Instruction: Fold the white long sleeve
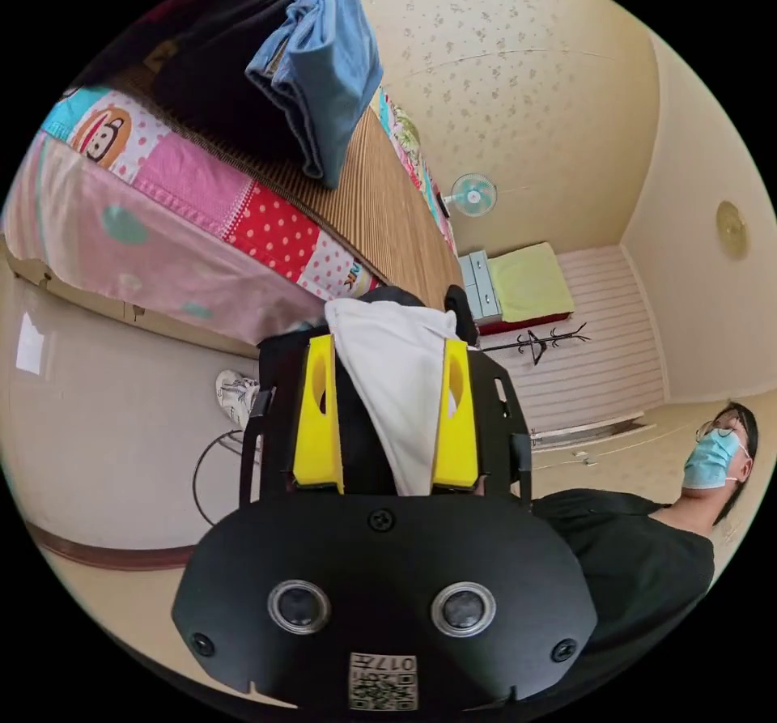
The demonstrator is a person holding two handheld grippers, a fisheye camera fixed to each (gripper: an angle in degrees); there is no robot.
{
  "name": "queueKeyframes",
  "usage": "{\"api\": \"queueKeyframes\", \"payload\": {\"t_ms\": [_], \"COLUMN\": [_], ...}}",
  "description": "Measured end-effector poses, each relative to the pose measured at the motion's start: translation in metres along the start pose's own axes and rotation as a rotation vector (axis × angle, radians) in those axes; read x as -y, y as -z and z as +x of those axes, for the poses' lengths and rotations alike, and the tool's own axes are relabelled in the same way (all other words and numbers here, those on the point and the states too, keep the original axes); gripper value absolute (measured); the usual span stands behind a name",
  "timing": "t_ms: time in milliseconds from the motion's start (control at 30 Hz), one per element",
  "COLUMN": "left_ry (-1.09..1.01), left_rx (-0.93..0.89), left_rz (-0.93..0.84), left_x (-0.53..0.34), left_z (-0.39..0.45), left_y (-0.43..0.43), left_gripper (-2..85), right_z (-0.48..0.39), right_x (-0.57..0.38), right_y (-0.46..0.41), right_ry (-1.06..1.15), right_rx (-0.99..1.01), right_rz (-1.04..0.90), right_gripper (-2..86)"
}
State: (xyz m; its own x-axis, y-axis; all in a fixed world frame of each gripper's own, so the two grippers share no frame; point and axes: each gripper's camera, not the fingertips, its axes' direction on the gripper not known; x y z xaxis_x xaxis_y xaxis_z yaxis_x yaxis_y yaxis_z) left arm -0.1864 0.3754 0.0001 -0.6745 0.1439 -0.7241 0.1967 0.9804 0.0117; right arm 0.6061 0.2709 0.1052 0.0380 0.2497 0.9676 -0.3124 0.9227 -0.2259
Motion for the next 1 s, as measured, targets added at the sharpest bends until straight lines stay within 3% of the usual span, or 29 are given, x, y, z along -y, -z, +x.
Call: {"api": "queueKeyframes", "payload": {"t_ms": [133, 233, 433, 600, 667, 733, 833, 1000], "left_ry": [0.071, 0.030, -0.253, -0.317, -0.198, -0.196, -0.133, 0.005], "left_rx": [-0.156, -0.252, -0.329, -0.169, -0.062, -0.018, 0.002, -0.156], "left_rz": [-0.111, -0.075, 0.043, -0.006, -0.054, -0.077, -0.109, -0.201], "left_x": [0.025, 0.036, 0.063, 0.107, 0.125, 0.127, 0.116, 0.095], "left_z": [-0.024, -0.012, 0.060, 0.083, 0.056, 0.038, 0.008, -0.037], "left_y": [-0.042, -0.038, 0.018, 0.001, -0.019, -0.025, -0.023, -0.011], "left_gripper": [13.4, 8.4, 3.9, 4.6, 8.3, 17.7, 21.4, 23.0], "right_z": [0.007, -0.001, -0.043, -0.021, 0.016, 0.042, 0.070, 0.114], "right_x": [0.039, 0.054, 0.045, 0.056, 0.062, 0.059, 0.047, 0.033], "right_y": [-0.057, -0.068, 0.008, 0.017, 0.006, 0.007, 0.009, -0.030], "right_ry": [0.004, 0.054, 0.347, 0.234, 0.071, -0.038, -0.102, -0.189], "right_rx": [0.017, -0.025, 0.140, -0.030, -0.091, -0.134, -0.111, -0.026], "right_rz": [-0.101, -0.182, -0.005, -0.009, -0.036, 0.011, 0.059, -0.201], "right_gripper": [10.5, 5.7, 3.9, 5.0, 8.0, 17.6, 23.4, 29.7]}}
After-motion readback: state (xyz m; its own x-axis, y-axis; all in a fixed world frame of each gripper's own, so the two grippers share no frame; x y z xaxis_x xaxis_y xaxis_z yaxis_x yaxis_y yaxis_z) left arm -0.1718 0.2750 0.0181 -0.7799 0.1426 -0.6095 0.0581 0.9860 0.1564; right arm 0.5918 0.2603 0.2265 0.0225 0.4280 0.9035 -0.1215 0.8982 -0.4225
